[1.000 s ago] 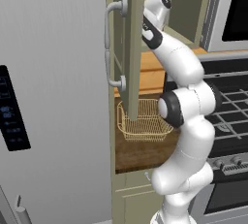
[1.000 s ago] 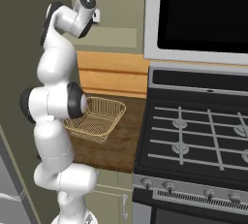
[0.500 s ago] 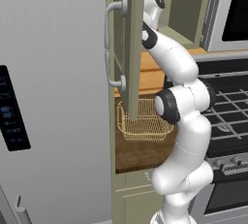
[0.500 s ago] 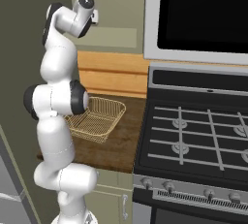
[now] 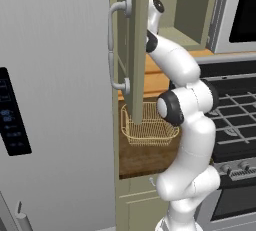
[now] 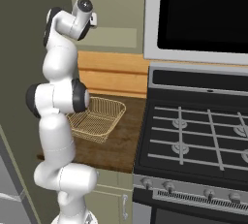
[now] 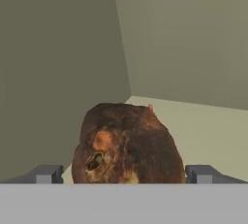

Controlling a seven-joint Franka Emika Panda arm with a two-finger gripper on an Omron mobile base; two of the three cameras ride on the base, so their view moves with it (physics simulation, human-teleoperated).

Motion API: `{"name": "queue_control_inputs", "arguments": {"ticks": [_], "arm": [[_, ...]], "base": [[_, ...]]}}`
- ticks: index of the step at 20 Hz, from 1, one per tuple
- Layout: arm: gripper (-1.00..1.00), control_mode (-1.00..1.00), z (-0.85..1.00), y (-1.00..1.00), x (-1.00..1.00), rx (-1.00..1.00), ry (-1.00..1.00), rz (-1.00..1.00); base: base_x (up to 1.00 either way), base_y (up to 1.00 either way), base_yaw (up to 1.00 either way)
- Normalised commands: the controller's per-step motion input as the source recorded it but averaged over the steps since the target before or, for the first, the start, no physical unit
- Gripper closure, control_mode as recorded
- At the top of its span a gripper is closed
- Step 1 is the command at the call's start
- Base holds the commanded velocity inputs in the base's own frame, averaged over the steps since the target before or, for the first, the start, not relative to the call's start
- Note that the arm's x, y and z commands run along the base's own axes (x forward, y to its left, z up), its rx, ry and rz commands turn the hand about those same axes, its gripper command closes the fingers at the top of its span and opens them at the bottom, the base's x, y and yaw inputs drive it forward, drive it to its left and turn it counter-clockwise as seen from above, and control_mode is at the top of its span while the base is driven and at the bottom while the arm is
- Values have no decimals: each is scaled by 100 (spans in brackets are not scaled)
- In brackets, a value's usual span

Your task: Open the cabinet, pick up the bread from the cabinet and place it in the basket. Then move the basket to the dining counter.

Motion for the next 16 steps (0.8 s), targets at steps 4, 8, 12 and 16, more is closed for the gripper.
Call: {"name": "queue_control_inputs", "arguments": {"ticks": [4, 8, 12, 16], "arm": [[-100, -100, -9, 4, 18, 0, -2, 2], [100, -100, 0, 6, 13, 0, 0, 1], [100, -100, 0, 0, 6, 0, -7, 0], [100, -100, 0, 0, -3, -1, -23, 0]], "base": [[0, 0, 0], [0, 0, 0], [0, 0, 0], [0, 0, 0]]}}
